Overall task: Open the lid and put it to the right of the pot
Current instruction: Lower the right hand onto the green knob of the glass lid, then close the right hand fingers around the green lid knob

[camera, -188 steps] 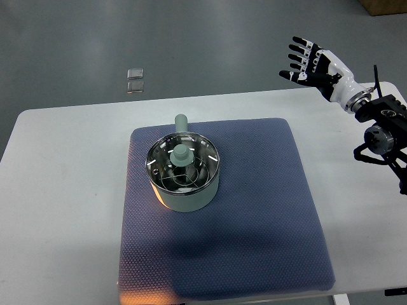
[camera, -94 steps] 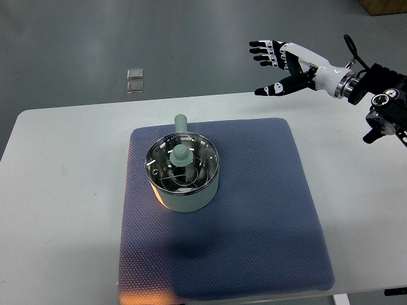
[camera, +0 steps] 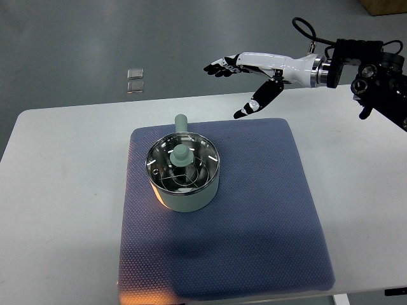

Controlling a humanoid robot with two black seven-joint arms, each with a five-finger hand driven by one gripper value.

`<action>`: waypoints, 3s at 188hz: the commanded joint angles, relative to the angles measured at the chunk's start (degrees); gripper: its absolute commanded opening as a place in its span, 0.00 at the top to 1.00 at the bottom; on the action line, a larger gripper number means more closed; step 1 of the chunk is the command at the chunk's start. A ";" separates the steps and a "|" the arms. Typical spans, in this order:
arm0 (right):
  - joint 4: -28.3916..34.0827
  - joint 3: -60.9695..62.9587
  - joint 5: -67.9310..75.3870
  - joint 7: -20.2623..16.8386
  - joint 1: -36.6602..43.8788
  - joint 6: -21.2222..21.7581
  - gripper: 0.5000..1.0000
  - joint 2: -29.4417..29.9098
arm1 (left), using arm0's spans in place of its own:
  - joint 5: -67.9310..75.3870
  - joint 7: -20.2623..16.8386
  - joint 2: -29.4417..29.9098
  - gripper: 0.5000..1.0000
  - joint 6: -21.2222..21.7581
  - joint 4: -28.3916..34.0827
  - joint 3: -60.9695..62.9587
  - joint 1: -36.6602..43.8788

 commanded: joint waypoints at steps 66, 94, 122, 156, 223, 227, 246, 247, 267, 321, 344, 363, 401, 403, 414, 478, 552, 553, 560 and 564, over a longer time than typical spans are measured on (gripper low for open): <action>1.98 -11.33 -4.57 -0.26 11.16 0.32 0.15 5.37 | 0.01 0.00 0.00 0.00 0.00 -0.02 0.00 0.00; 1.98 -13.54 -6.25 -0.70 13.46 0.31 0.15 7.76 | 0.01 0.00 0.00 0.00 0.00 -0.02 0.00 0.00; 1.98 -16.35 -7.21 -1.93 15.74 0.31 0.15 9.78 | 0.01 0.00 0.00 0.00 0.00 -0.02 0.00 0.00; 1.54 -18.98 -10.02 -2.72 17.06 0.31 0.16 11.27 | 0.01 0.00 0.00 0.00 0.00 -0.02 0.00 0.00; 1.37 -22.41 -13.36 -2.72 18.03 0.49 0.27 12.24 | 0.01 0.00 0.00 0.00 0.00 0.07 0.00 0.00; 1.37 -22.41 -13.72 -2.72 18.11 0.49 0.28 12.24 | 0.01 0.00 0.00 0.00 0.00 0.07 0.00 0.00; 1.02 -22.59 -14.95 -2.72 18.20 0.40 0.30 12.33 | 0.01 0.00 0.00 0.00 0.00 -0.02 0.00 0.00; 1.02 -22.59 -15.03 -2.81 18.20 0.40 0.31 12.33 | 0.01 0.00 0.00 0.00 0.00 0.07 0.00 0.00; 1.02 -22.59 -15.47 -2.81 18.29 0.40 0.33 12.68 | 0.01 0.00 0.00 0.00 0.00 0.07 0.00 0.00; 0.93 -23.03 -15.74 -2.81 18.64 0.49 0.41 14.61 | 0.01 0.00 0.00 0.00 0.00 -0.02 0.00 0.00; 0.93 -23.03 -15.74 -2.81 19.08 0.49 0.45 15.49 | 0.01 0.00 0.00 0.00 0.00 -0.02 0.00 0.00; 0.93 -23.46 -16.52 -2.81 19.08 0.49 0.47 15.75 | 0.01 0.00 0.00 0.00 0.00 -0.02 0.00 0.00; 0.93 -24.26 -17.32 -2.90 19.43 0.49 0.48 15.84 | 0.01 0.00 0.00 0.00 0.00 -0.02 0.00 0.00; 0.93 -24.26 -17.41 -2.90 19.43 0.49 0.48 15.84 | 0.01 0.00 0.00 0.00 0.00 -0.02 0.00 0.00; 0.93 -24.35 -17.93 -2.90 19.43 0.49 0.48 15.84 | 0.01 0.00 0.00 0.00 0.00 0.07 0.00 0.00; 0.93 -25.49 -18.81 -3.25 19.52 0.49 0.52 15.84 | 0.01 0.00 0.00 0.00 0.00 -0.02 0.00 0.00; 0.49 -25.93 -19.08 -3.34 19.43 0.40 0.55 17.42 | 0.01 0.00 0.00 0.00 0.00 -0.02 0.00 0.00; 0.49 -25.93 -19.08 -3.34 19.43 0.40 0.55 17.42 | 0.01 0.00 0.00 0.00 0.00 -0.02 0.00 0.00; 0.31 -25.93 -19.34 -3.34 19.43 0.40 0.55 17.51 | 0.01 0.00 0.00 0.00 0.00 0.07 0.00 0.00; 0.31 -25.93 -19.34 -3.34 19.43 0.40 0.55 17.51 | 0.01 0.00 0.00 0.00 0.00 0.07 0.00 0.00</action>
